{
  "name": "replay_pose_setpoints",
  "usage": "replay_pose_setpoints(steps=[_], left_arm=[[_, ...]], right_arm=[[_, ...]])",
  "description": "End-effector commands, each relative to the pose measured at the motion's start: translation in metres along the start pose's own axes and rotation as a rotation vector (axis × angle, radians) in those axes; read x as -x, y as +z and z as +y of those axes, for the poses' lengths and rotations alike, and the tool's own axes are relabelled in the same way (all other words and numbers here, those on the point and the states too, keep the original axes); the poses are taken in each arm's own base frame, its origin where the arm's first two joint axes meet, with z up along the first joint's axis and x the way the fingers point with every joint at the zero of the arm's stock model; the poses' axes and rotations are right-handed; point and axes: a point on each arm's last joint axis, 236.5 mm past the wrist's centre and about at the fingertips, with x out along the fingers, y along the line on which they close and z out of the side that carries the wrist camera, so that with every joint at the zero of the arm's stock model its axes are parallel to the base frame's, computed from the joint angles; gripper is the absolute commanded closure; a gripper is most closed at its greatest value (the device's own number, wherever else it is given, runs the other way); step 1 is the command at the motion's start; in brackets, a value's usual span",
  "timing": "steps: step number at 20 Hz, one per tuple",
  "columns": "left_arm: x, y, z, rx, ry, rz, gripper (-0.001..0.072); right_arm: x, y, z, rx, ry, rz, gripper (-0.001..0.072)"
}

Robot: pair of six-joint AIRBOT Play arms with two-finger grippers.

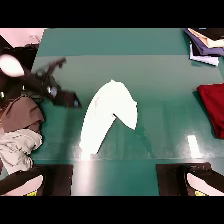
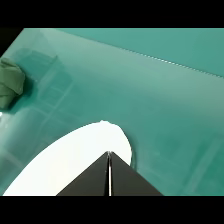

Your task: Fold the shirts.

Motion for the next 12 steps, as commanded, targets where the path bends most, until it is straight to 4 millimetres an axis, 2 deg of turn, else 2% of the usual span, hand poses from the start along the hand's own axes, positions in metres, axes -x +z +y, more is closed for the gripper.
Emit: replay_pose_setpoints(steps=[1,3,5,9,12], left_arm=[[-0.045,-0.081,0.022,0.130,-0.008,0.059,0.0044],[-0.066,-0.111,0.023,0.194,-0.053,0.078,0.0044],[-0.082,-0.128,0.014,0.217,-0.135,0.089,0.0044],[-0.103,-0.142,0.027,0.283,-0.126,0.075,0.0044],[-0.104,-0.136,0.028,0.297,-0.131,0.047,0.0046]], right_arm=[[0.000,-0.001,-0.001,0.001,-0.006,0.004,0.0693],[-0.001,-0.001,-0.002,0.000,-0.006,0.005,0.0693],[-0.001,-0.001,-0.002,0.000,-0.005,0.005,0.0694],[-0.001,-0.001,-0.002,0.000,-0.005,0.005,0.0694],[-0.001,-0.001,-0.001,0.000,-0.004,0.006,0.0694]])
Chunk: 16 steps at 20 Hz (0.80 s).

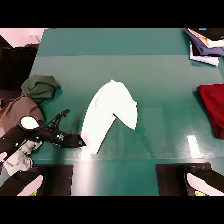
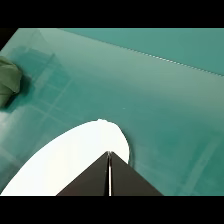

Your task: Fold the shirts.

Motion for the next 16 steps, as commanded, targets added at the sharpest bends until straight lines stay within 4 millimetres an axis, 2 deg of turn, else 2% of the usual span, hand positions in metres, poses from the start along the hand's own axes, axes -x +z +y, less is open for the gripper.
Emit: replay_pose_setpoints(steps=[1,2,3,5,8,9,10,14,15,16], left_arm=[[-0.006,0.006,0.001,0.028,-0.023,-0.051,0.0149],[-0.006,0.010,-0.001,0.002,-0.030,-0.068,0.0354],[-0.005,0.013,-0.002,-0.012,-0.034,-0.083,0.0417],[-0.005,0.017,-0.002,-0.016,-0.036,-0.097,0.0418],[-0.005,0.023,0.000,-0.020,-0.025,-0.123,0.0419],[-0.004,0.024,0.001,-0.022,-0.022,-0.128,0.0477],[-0.004,0.024,0.001,-0.045,-0.021,-0.128,0.0678],[-0.001,0.026,0.003,-0.083,0.003,-0.127,0.0679],[0.004,0.029,0.002,-0.112,0.022,-0.120,0.0679],[0.010,0.033,0.001,-0.145,0.042,-0.119,0.0679]], right_arm=[[0.000,-0.001,0.001,-0.001,0.004,0.003,0.0694],[0.000,-0.002,0.002,-0.002,0.008,0.007,0.0693],[0.000,-0.003,0.002,-0.002,0.010,0.014,0.0694],[-0.002,-0.010,0.003,-0.008,0.015,0.040,0.0694],[-0.022,-0.036,0.013,-0.073,0.105,0.117,0.0694],[-0.032,-0.045,0.016,-0.099,0.137,0.143,0.0693],[-0.043,-0.056,0.017,-0.117,0.150,0.170,0.0693],[-0.090,-0.102,0.032,-0.161,0.196,0.259,0.0692],[-0.103,-0.121,0.040,-0.168,0.212,0.303,0.0602],[-0.116,-0.142,0.044,-0.179,0.224,0.356,0.0302]])
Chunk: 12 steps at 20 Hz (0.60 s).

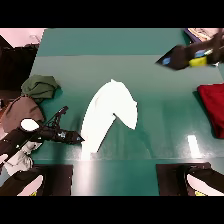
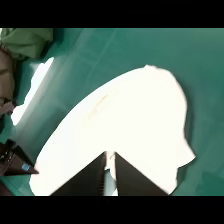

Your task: Fold the shirts.

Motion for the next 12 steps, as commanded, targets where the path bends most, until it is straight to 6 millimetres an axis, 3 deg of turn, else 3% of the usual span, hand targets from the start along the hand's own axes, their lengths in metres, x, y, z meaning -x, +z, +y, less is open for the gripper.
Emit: replay_pose_setpoints(steps=[1,3,5,9,12], left_arm=[[0.014,0.011,-0.001,-0.097,0.052,0.007,0.0679],[0.025,0.025,-0.006,-0.148,0.073,-0.011,0.0679],[0.030,0.034,-0.012,-0.167,0.073,-0.033,0.0679],[0.031,0.032,-0.013,-0.170,0.071,-0.022,0.0679],[0.031,0.032,-0.013,-0.171,0.071,-0.023,0.0679]], right_arm=[[-0.062,-0.054,0.000,-0.060,0.044,0.155,0.0114],[-0.105,-0.089,-0.001,-0.169,0.045,0.260,0.0117],[-0.147,-0.111,0.002,-0.186,0.044,0.303,0.0118],[-0.220,-0.116,0.013,-0.249,0.026,0.261,0.0119],[-0.250,-0.120,0.015,-0.276,0.021,0.312,0.0120]])
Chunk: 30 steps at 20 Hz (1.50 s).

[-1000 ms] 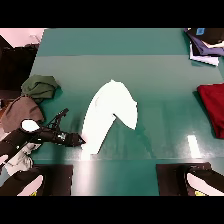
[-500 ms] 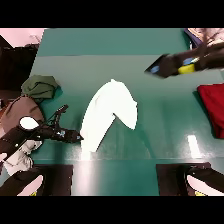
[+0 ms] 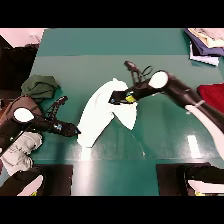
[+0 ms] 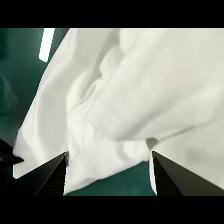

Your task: Fold the shirts.

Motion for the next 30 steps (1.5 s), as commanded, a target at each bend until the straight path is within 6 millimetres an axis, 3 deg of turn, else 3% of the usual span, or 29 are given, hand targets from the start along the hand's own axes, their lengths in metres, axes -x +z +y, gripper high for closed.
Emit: replay_pose_setpoints(steps=[1,4,5,6,7,8,9,12,15,16,17,18,21,28,29,30], left_arm=[[0.001,0.001,0.000,-0.006,0.003,0.000,0.0679],[0.001,0.001,0.000,-0.006,0.003,0.001,0.0678],[0.001,0.000,-0.001,-0.006,0.002,0.003,0.0678],[0.001,-0.001,-0.001,-0.006,-0.002,0.009,0.0679],[0.001,-0.003,-0.002,-0.005,-0.005,0.016,0.0678],[0.002,-0.004,-0.003,-0.006,-0.007,0.022,0.0679],[0.002,-0.005,-0.003,-0.005,-0.008,0.025,0.0679],[0.002,-0.005,-0.003,0.005,-0.008,0.025,0.0679],[0.002,-0.009,-0.005,0.004,-0.016,0.042,0.0678],[0.002,-0.009,-0.005,0.004,-0.016,0.043,0.0678],[0.002,-0.009,-0.005,0.004,-0.016,0.040,0.0678],[0.002,-0.008,-0.004,0.004,-0.014,0.037,0.0678],[0.002,-0.006,-0.004,0.005,-0.013,0.031,0.0678],[0.002,-0.006,-0.004,0.005,-0.013,0.031,0.0678],[0.002,-0.006,-0.004,0.005,-0.013,0.031,0.0678],[0.002,-0.007,-0.004,0.005,-0.013,0.032,0.0678]], right_arm=[[-0.044,0.008,0.001,-0.053,-0.009,0.027,0.0120],[-0.062,0.015,-0.007,-0.079,-0.038,0.058,0.0139],[-0.066,0.016,-0.014,-0.085,-0.063,0.066,0.0181],[-0.069,0.017,-0.019,-0.078,-0.083,0.072,0.0297],[-0.070,0.018,-0.022,-0.068,-0.094,0.071,0.0497],[-0.069,0.019,-0.025,-0.055,-0.108,0.066,0.0622],[-0.067,0.020,-0.028,-0.038,-0.126,0.063,0.0694],[-0.053,0.022,-0.041,0.032,-0.204,0.057,0.0696],[-0.012,0.024,-0.052,0.123,-0.305,0.056,0.0693],[0.002,0.023,-0.049,0.151,-0.296,0.068,0.0639],[0.010,0.020,-0.050,0.145,-0.294,0.082,0.0365],[0.015,0.017,-0.056,0.132,-0.305,0.102,0.0136],[0.003,0.014,-0.072,0.075,-0.301,0.135,0.0130],[-0.057,0.019,-0.045,0.020,-0.165,0.088,0.0137],[-0.062,0.018,-0.045,0.024,-0.167,0.091,0.0153],[-0.066,0.016,-0.046,0.026,-0.169,0.095,0.0284]])
